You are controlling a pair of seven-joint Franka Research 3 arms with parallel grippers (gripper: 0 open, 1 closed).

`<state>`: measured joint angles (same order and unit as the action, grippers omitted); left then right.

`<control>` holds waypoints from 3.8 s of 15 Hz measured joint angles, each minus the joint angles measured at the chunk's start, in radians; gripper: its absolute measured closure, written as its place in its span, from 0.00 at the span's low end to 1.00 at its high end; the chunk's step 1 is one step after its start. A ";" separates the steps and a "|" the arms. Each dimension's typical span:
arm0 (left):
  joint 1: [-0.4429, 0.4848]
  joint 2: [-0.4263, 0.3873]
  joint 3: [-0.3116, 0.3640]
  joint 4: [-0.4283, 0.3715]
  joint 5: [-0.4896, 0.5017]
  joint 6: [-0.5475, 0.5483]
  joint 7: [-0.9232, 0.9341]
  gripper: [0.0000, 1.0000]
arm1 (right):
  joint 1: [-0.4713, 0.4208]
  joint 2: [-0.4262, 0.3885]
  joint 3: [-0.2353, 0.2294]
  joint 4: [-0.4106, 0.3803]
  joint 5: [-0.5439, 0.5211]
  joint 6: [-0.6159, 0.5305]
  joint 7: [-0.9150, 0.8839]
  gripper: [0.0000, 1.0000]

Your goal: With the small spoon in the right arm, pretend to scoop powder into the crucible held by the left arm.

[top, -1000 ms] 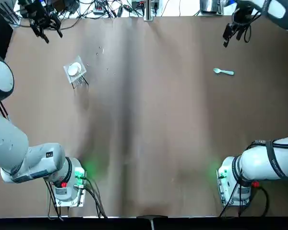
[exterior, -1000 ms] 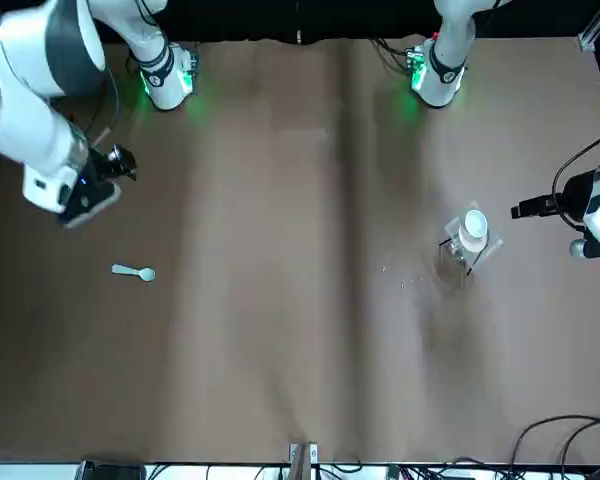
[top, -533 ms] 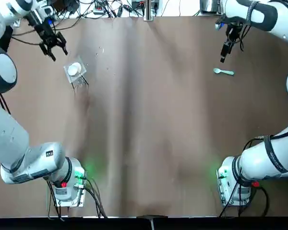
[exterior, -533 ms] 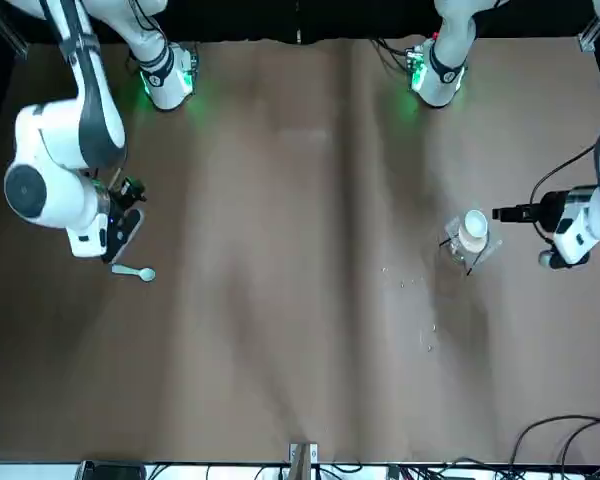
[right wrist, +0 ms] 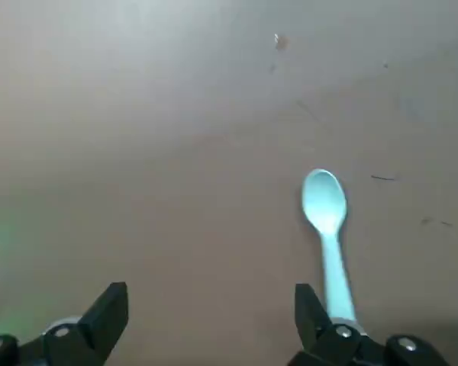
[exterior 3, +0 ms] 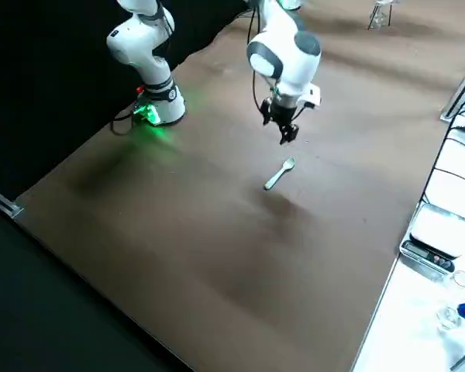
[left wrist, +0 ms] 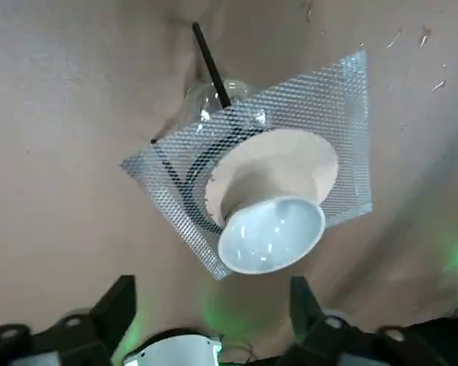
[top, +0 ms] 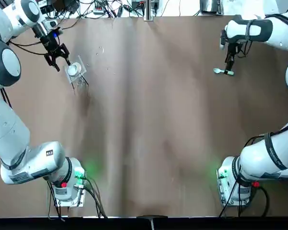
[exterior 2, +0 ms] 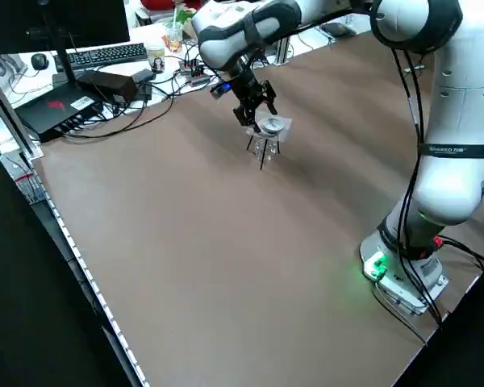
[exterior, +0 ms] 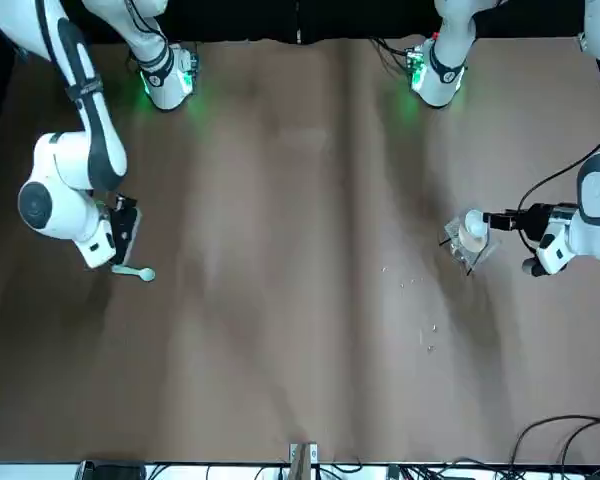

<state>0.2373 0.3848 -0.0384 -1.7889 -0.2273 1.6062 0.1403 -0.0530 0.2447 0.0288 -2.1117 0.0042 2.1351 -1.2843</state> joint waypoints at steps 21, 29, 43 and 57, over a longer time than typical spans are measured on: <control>-0.008 0.069 -0.009 0.004 -0.013 0.001 0.000 0.64 | -0.122 0.250 0.006 -0.004 0.000 0.444 -0.286 0.39; -0.010 0.069 -0.010 0.020 -0.013 0.002 0.000 0.65 | -0.122 0.253 0.007 0.008 0.002 0.447 -0.286 0.80; -0.012 0.069 -0.041 0.051 -0.013 0.002 -0.007 0.66 | -0.105 0.238 0.156 0.125 0.013 -0.037 0.178 0.80; -0.011 0.085 -0.041 0.058 -0.021 -0.001 -0.007 0.94 | 0.062 0.255 0.502 0.205 0.361 -0.174 1.277 0.80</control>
<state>0.2260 0.4701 -0.0793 -1.7306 -0.2480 1.6052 0.1332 0.0095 0.4998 0.5308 -1.9065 0.3647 1.9612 -0.0075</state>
